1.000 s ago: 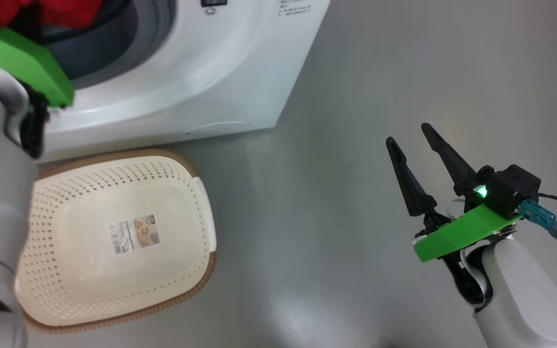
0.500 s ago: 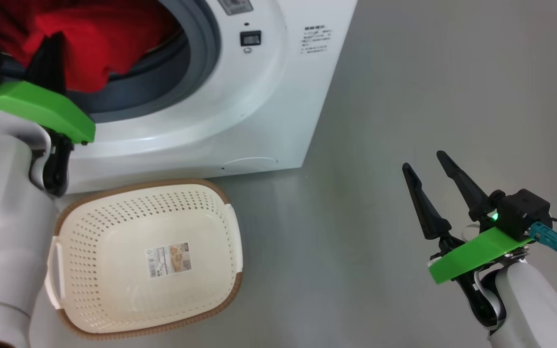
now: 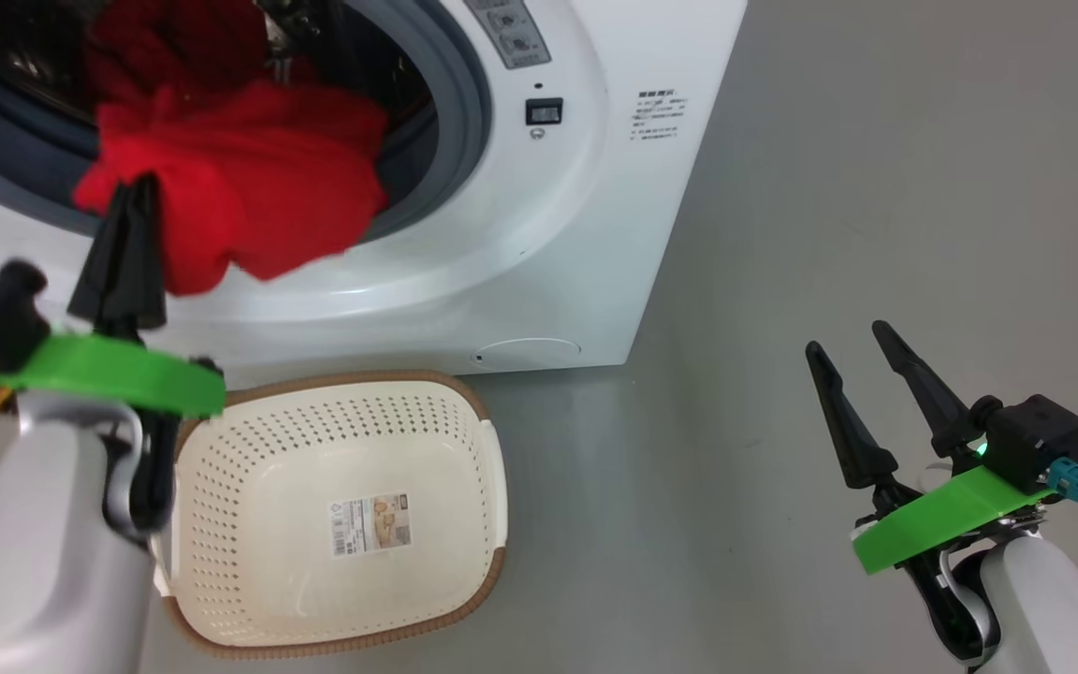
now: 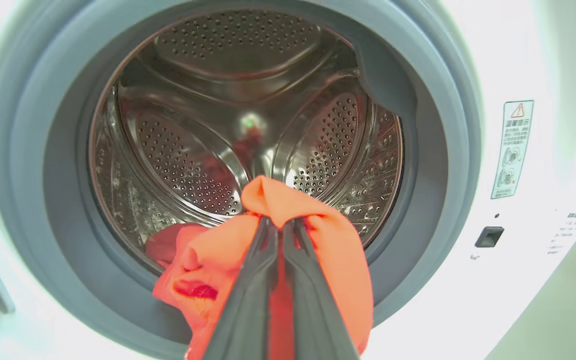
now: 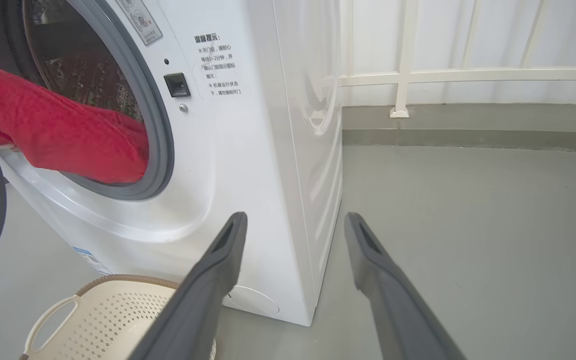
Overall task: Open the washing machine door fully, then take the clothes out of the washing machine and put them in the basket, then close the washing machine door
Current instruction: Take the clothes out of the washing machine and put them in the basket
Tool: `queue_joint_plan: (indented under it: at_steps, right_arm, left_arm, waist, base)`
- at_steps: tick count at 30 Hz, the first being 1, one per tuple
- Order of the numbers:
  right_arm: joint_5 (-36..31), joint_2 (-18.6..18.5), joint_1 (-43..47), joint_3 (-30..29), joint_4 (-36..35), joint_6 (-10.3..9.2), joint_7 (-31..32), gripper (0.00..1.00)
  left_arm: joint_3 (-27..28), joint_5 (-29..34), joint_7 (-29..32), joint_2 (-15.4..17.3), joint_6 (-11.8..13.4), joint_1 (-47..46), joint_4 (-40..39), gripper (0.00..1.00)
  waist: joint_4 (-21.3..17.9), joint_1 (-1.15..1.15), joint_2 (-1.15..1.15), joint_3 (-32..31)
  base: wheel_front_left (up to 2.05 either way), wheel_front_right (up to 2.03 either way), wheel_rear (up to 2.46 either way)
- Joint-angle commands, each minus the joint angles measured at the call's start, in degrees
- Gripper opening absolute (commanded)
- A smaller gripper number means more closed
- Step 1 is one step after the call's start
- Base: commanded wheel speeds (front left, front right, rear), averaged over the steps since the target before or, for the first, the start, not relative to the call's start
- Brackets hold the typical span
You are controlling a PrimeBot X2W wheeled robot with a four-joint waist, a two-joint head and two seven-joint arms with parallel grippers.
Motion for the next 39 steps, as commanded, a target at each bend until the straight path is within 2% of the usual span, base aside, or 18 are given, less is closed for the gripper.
queue_joint_plan:
  at_steps: [1,7,15,19,26,31,39]
  right_arm:
    - [0.21,-0.63,1.67,0.63,-1.5,0.09,-0.68,1.0]
    - [0.13,-0.95,2.36,0.11,-1.77,0.09,-0.68,1.0]
    - [0.1,-1.47,2.02,0.04,-1.77,0.09,-0.68,1.0]
    - [0.09,-1.5,1.52,0.18,-1.89,0.09,-0.68,1.0]
    - [0.21,-1.24,0.45,1.14,-1.8,0.09,-0.68,1.0]
    - [0.32,-0.87,0.05,1.35,-1.85,0.09,-0.68,1.0]
    - [0.46,-0.37,-1.47,1.86,-2.01,0.09,-0.68,1.0]
  left_arm:
    - [3.1,1.25,-0.53,1.68,0.45,2.69,-4.38,0.0]
    - [7.51,3.05,-0.53,-0.41,1.09,14.87,-16.47,0.0]
    - [8.09,4.48,-0.49,-1.57,3.19,24.65,-29.07,0.0]
    - [6.69,4.18,0.59,-2.68,3.77,27.6,-31.29,0.0]
    - [3.91,4.92,0.5,-4.26,3.25,27.96,-24.12,0.0]
    - [2.77,4.2,-0.04,-5.51,1.49,25.07,-10.9,0.0]
    - [1.48,4.17,-0.49,-6.17,-0.93,15.57,12.8,0.0]
  waist:
    - [0.5,0.0,0.0,-0.46]
    - [1.56,0.0,0.0,-0.68]
    - [2.86,0.0,0.0,0.14]
    - [2.97,0.0,0.0,0.8]
    - [2.07,0.0,0.0,2.02]
    - [0.92,0.0,0.0,3.2]
    - [-1.15,0.0,0.0,5.69]
  base:
    - [0.0,0.0,0.0]
    - [0.0,0.0,0.0]
    - [0.0,0.0,0.0]
    - [0.0,0.0,0.0]
    - [0.0,0.0,0.0]
    - [0.0,0.0,0.0]
    - [0.0,0.0,0.0]
